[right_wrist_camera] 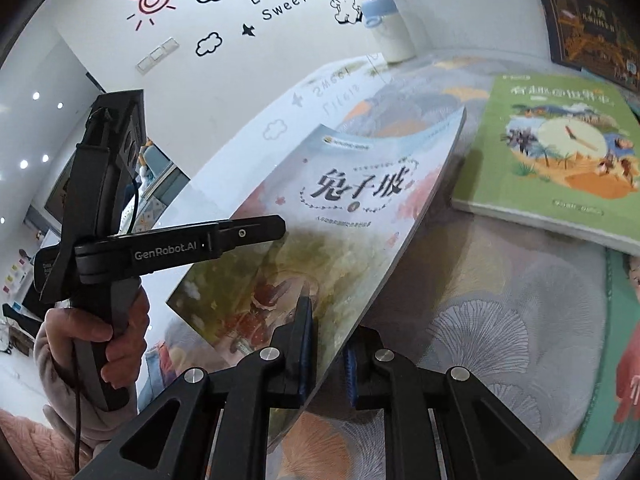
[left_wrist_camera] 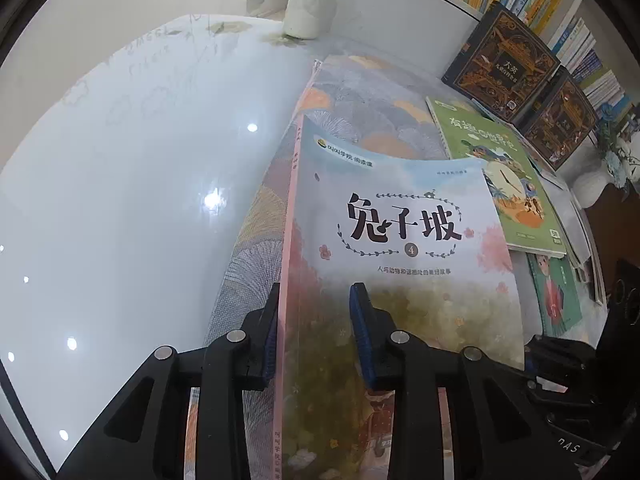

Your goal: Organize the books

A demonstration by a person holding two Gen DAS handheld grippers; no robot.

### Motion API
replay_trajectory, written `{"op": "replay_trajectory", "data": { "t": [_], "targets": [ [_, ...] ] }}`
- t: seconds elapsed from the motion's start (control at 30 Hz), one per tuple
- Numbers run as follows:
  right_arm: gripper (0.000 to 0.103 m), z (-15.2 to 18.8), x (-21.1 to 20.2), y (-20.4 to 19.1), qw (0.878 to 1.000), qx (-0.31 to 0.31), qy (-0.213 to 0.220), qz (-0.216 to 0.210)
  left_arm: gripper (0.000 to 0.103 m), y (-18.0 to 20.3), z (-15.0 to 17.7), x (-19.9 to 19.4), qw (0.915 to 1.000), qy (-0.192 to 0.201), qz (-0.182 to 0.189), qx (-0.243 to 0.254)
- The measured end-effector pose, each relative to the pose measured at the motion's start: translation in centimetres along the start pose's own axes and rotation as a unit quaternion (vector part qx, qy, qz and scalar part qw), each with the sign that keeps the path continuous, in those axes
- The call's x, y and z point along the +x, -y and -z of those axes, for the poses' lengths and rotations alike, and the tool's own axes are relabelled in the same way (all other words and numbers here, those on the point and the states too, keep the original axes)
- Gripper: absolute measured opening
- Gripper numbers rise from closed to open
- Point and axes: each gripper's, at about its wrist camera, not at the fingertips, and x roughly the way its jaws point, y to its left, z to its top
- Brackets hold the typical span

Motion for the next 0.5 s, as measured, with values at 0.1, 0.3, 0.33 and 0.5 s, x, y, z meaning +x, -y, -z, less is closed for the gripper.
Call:
{"op": "replay_trajectory", "data": {
  "t": [0.1,0.3,0.33,0.5],
  "targets": [
    [0.014,-0.07,0.56,0.42,1.000,0.013,-0.006,-0.011,0.030,-0.22,0.08,-0.29,1.0000,0.002,0.003,-0.004],
    [0.016,0.15,0.95,0.49,0.999,0.016,-0.015,-0.028,0.034,-0.17,-0.23,-0.18,0.9989,0.007,-0.046,-0.007],
    [0.016,0.11,1.08,0.38,0.999,0.016,-0.016,-0.030,0.034,-0.18,-0.27,-0.17,0.9988,0.007,-0.047,-0.007],
    [0.018,0.54,1.05,0.28,0.999,0.016,-0.022,-0.039,0.034,-0.14,-0.36,-0.37,0.9983,0.010,-0.057,-0.007]
  ]
}}
